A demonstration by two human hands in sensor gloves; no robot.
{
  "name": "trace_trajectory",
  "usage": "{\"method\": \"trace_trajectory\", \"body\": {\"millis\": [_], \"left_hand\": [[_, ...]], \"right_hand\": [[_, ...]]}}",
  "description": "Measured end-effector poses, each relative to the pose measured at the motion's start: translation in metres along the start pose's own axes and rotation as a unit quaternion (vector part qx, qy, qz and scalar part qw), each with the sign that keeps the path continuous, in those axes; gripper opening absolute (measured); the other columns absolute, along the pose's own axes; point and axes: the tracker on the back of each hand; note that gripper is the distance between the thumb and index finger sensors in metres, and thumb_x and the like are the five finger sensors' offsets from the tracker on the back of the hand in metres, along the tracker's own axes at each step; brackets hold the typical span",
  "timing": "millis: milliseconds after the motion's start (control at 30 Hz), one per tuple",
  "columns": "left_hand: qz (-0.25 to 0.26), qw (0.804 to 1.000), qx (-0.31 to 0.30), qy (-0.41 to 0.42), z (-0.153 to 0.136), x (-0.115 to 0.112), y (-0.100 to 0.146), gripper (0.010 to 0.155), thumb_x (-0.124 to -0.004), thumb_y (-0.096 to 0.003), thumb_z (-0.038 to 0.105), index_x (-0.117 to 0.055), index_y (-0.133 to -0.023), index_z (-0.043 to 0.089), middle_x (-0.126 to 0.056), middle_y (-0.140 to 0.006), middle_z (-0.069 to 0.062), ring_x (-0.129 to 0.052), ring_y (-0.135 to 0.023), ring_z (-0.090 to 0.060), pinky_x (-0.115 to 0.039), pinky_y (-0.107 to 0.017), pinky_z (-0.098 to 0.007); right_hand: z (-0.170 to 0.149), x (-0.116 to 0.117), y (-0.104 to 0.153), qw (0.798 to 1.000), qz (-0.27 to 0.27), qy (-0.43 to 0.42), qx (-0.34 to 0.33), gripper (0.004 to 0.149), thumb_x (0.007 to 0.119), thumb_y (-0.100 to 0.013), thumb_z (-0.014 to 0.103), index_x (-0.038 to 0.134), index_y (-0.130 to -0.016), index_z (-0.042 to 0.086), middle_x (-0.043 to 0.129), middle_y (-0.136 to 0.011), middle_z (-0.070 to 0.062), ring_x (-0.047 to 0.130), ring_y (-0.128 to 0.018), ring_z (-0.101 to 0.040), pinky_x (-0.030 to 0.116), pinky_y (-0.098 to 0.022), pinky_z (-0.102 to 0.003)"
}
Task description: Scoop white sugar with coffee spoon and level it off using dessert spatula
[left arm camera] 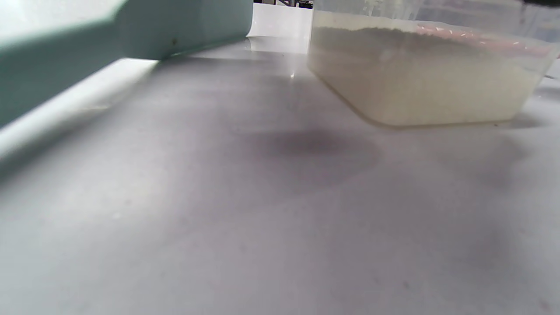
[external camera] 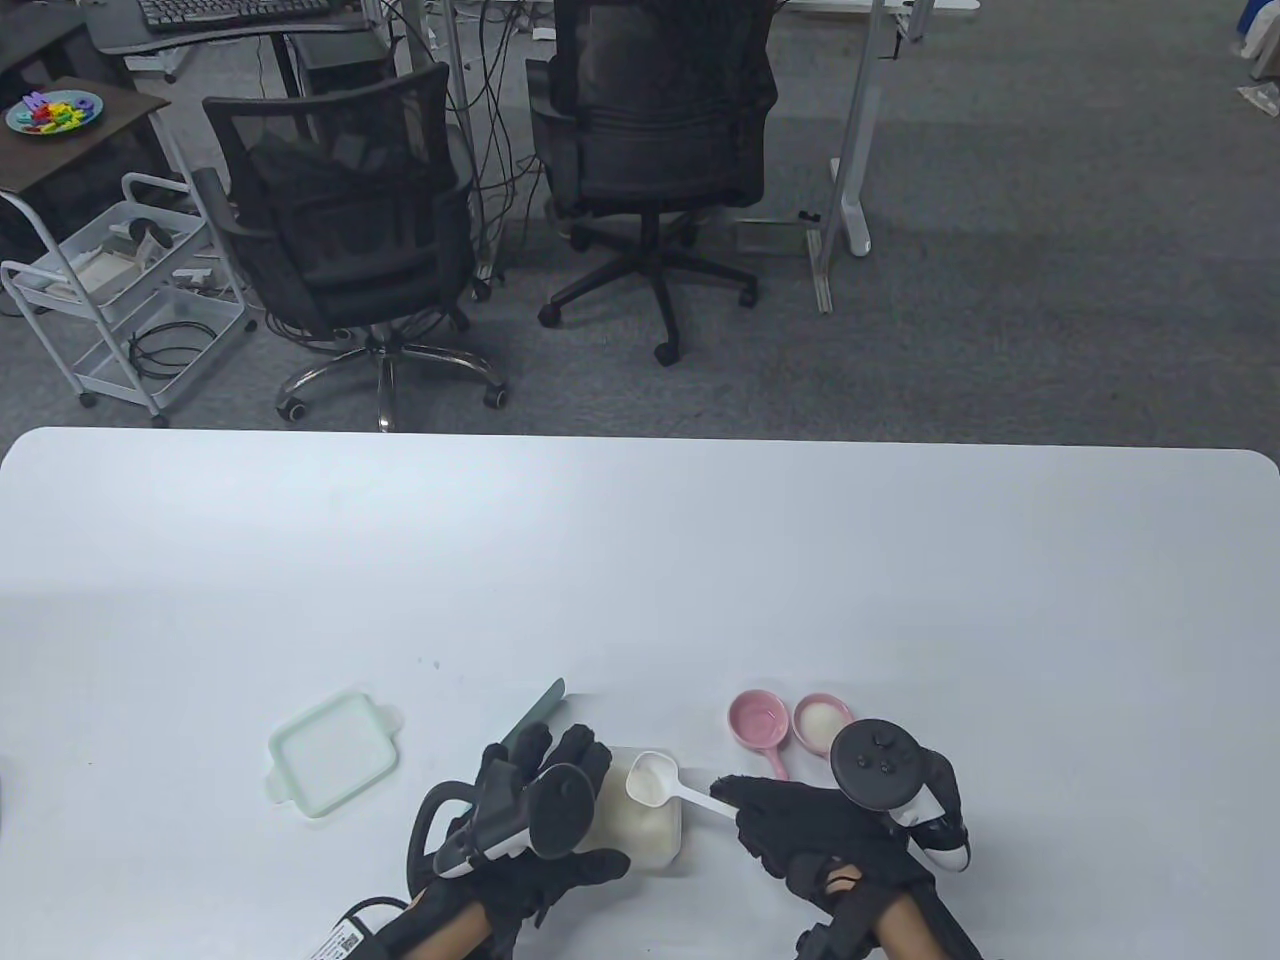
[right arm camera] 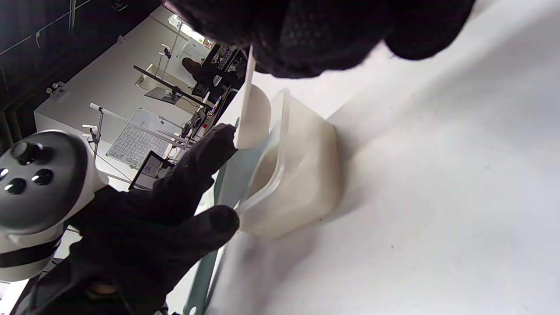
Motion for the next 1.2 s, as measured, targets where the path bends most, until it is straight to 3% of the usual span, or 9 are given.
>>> {"method": "trace_trajectory", "body": {"millis": [100,167,300,433,567,733,967,1067,1200], "left_hand": [[0.034,0.998,0.013,0.06,-0.012,0.017,0.008,0.096,-0.063,-0.0351,0.079,-0.025,-0.113,0.039,-0.021,-0.126,0.009,-0.028,-0.119,-0.039,-0.036,-0.082,-0.065],[0.063,0.994,0.039,0.083,-0.024,0.029,0.015,0.088,-0.065,-0.0423,0.073,-0.026,-0.113,0.038,-0.022,-0.126,0.009,-0.031,-0.119,-0.04,-0.038,-0.082,-0.064],[0.106,0.984,0.135,0.053,-0.047,0.042,0.024,0.083,-0.069,-0.0483,0.066,-0.026,-0.114,0.036,-0.024,-0.126,0.004,-0.036,-0.118,-0.042,-0.044,-0.081,-0.063],[0.058,0.973,0.222,0.038,-0.063,0.039,0.023,0.086,-0.072,-0.049,0.065,-0.025,-0.114,0.031,-0.033,-0.122,-0.007,-0.05,-0.114,-0.04,-0.059,-0.078,-0.058],[-0.005,0.958,0.285,0.022,-0.066,0.025,0.015,0.081,-0.078,-0.0491,0.061,-0.038,-0.111,0.028,-0.054,-0.114,-0.006,-0.084,-0.095,-0.03,-0.085,-0.062,-0.04],[-0.03,0.952,0.302,-0.029,-0.063,0.012,0.004,0.067,-0.082,-0.0478,0.059,-0.058,-0.104,0.031,-0.078,-0.099,0.001,-0.103,-0.073,-0.02,-0.094,-0.048,-0.026],[-0.038,0.953,0.296,-0.043,-0.059,0.006,-0.004,0.055,-0.084,-0.0485,0.053,-0.077,-0.096,0.027,-0.091,-0.087,0.005,-0.108,-0.064,-0.017,-0.096,-0.043,-0.024],[-0.038,0.957,0.288,-0.004,-0.066,0.015,0.001,0.052,-0.084,-0.0489,0.052,-0.078,-0.095,0.028,-0.092,-0.087,0.005,-0.109,-0.065,-0.016,-0.097,-0.045,-0.024],[0.008,0.951,0.29,0.103,-0.093,0.037,0.017,0.052,-0.082,-0.05,0.051,-0.077,-0.097,0.029,-0.092,-0.089,0.005,-0.108,-0.069,-0.017,-0.097,-0.048,-0.027]], "right_hand": [[0.0,-0.002,0.001,1.0,-0.003,-0.005,-0.004,0.05,0.071,-0.058,0.024,0.069,-0.103,0.003,0.09,-0.069,-0.013,0.089,-0.043,-0.025,0.07,-0.059,-0.057],[0.001,-0.003,0.002,1.0,-0.005,-0.008,-0.007,0.05,0.071,-0.058,0.024,0.069,-0.103,0.004,0.09,-0.069,-0.013,0.089,-0.043,-0.025,0.07,-0.059,-0.057],[0.001,-0.004,0.003,1.0,-0.005,-0.009,-0.009,0.05,0.071,-0.058,0.023,0.068,-0.104,0.003,0.089,-0.069,-0.013,0.089,-0.044,-0.025,0.07,-0.059,-0.057],[0.0,-0.005,0.003,1.0,-0.007,-0.013,-0.01,0.05,0.071,-0.058,0.023,0.068,-0.104,0.004,0.089,-0.069,-0.013,0.089,-0.044,-0.025,0.069,-0.059,-0.057],[0.0,-0.006,0.004,1.0,-0.008,-0.012,-0.008,0.05,0.071,-0.058,0.024,0.068,-0.104,0.003,0.089,-0.07,-0.013,0.088,-0.044,-0.026,0.069,-0.059,-0.057],[0.0,-0.005,0.004,1.0,-0.007,-0.01,-0.008,0.05,0.071,-0.058,0.024,0.068,-0.104,0.004,0.089,-0.07,-0.013,0.088,-0.044,-0.025,0.069,-0.059,-0.057],[0.001,-0.005,0.004,1.0,-0.007,-0.008,-0.009,0.05,0.071,-0.058,0.023,0.067,-0.104,0.004,0.089,-0.07,-0.013,0.088,-0.044,-0.026,0.069,-0.059,-0.057],[0.001,-0.006,0.004,1.0,-0.008,-0.011,-0.011,0.05,0.071,-0.058,0.023,0.067,-0.104,0.004,0.089,-0.07,-0.013,0.088,-0.045,-0.026,0.069,-0.06,-0.057],[0.0,-0.007,0.004,1.0,-0.008,-0.02,-0.013,0.05,0.071,-0.058,0.023,0.067,-0.104,0.004,0.089,-0.07,-0.013,0.088,-0.045,-0.026,0.069,-0.06,-0.057]]}}
Point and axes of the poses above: the tracker on the back of each hand, its own z axis roughly to the thumb side, its own y axis roughly from the fingertips to the wrist, x = y × z
